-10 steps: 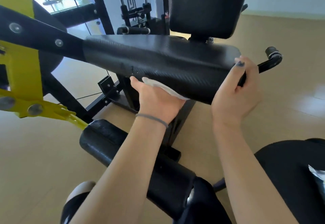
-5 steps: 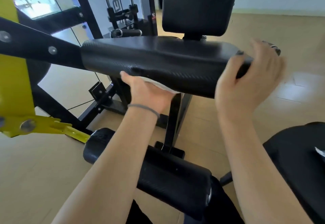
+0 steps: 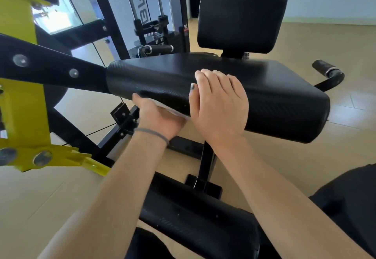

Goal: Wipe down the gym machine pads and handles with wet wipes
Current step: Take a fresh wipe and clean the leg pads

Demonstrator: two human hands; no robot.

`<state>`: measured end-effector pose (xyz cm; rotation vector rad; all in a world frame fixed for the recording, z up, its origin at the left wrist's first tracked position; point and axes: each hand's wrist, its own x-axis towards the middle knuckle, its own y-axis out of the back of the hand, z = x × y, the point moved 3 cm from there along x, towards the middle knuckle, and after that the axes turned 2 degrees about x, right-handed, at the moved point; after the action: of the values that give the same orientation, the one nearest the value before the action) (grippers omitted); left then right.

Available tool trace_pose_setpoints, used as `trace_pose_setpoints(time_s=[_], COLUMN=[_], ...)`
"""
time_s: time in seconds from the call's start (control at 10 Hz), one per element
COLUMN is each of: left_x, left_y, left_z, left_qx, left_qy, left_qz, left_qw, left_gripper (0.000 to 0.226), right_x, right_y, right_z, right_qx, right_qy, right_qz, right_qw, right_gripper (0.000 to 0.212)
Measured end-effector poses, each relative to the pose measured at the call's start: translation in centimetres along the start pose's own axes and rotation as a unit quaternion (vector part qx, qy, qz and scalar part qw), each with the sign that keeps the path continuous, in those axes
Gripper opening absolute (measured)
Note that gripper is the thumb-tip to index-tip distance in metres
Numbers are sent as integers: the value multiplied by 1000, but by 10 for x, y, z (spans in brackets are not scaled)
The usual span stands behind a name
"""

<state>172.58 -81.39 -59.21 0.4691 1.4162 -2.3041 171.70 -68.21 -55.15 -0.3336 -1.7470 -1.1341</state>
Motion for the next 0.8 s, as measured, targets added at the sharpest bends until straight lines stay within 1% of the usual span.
trace_pose_setpoints(time_s=[0.1,0.2,0.3,0.4,0.5,0.6,0.7,0.8], left_x=[6,32,35,5,22,6,-11,-14], left_y=[12,34,32,1,29,23,1,-1], left_z=[63,133,170,143,99,24,-55,-97], left_qx=[-25,179,405,508,339,430,558,634], left_qy=[-101,-216,-298,-411,-474,-523,-569,-569], left_qz=[77,174,404,395,242,172,125,132], left_qw=[992,944,764,645,776,716,591,506], left_gripper=[81,114,82,64,63,63,75,79], right_x=[-1,1,1,3,3,4,3,-4], right_y=[0,-2,-3,-1,0,3,12,35], right_z=[1,1,0,-2,-2,-1,0,19], right_qx=[-4,-14,-19,-13,-8,5,43,62], right_qy=[6,3,7,0,-7,-15,-18,-47], right_qz=[21,22,22,21,26,24,-5,-3], right_qw=[1000,1000,1000,1000,1000,1000,999,997], right_gripper=[42,41,41,42,41,41,43,43])
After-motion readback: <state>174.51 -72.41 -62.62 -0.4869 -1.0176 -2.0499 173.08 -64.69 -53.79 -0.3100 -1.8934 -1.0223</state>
